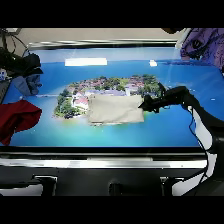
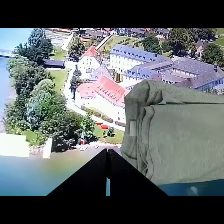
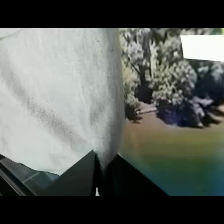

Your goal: Fold the clothes and pants, and hang the long-sleeved shirts on hangers.

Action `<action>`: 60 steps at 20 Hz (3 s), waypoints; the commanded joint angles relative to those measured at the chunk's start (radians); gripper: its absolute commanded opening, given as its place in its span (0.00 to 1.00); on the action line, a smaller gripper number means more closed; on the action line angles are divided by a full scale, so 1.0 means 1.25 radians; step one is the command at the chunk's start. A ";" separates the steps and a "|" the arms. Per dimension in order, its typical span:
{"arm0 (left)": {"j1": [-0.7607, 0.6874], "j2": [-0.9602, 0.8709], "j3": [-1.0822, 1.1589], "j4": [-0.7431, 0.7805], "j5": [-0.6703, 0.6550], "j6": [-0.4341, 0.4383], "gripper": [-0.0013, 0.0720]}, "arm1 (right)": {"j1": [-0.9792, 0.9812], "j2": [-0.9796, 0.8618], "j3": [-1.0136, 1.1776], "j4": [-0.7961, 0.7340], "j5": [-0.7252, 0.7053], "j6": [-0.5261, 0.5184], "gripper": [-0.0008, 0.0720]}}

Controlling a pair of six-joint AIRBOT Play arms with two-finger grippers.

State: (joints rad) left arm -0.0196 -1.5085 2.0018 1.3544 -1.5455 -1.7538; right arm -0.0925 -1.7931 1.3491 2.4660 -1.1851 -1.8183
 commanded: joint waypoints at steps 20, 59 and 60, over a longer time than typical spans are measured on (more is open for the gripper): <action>0.000 0.001 0.000 0.000 -0.042 0.000 0.05 | -0.319 0.065 0.564 -0.342 -0.048 0.442 0.06; 0.000 0.001 0.000 0.000 -0.050 0.003 0.05 | -0.620 0.461 -0.363 -0.851 -0.152 0.522 0.09; 0.000 0.001 0.000 0.000 -0.050 0.003 0.05 | -0.620 0.461 -0.363 -0.861 -0.160 0.522 0.20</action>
State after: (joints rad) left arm -0.0196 -1.5082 2.0018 1.3548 -1.6085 -1.7527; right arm -0.8661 -1.2182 0.8967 1.4200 -1.3518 -1.1709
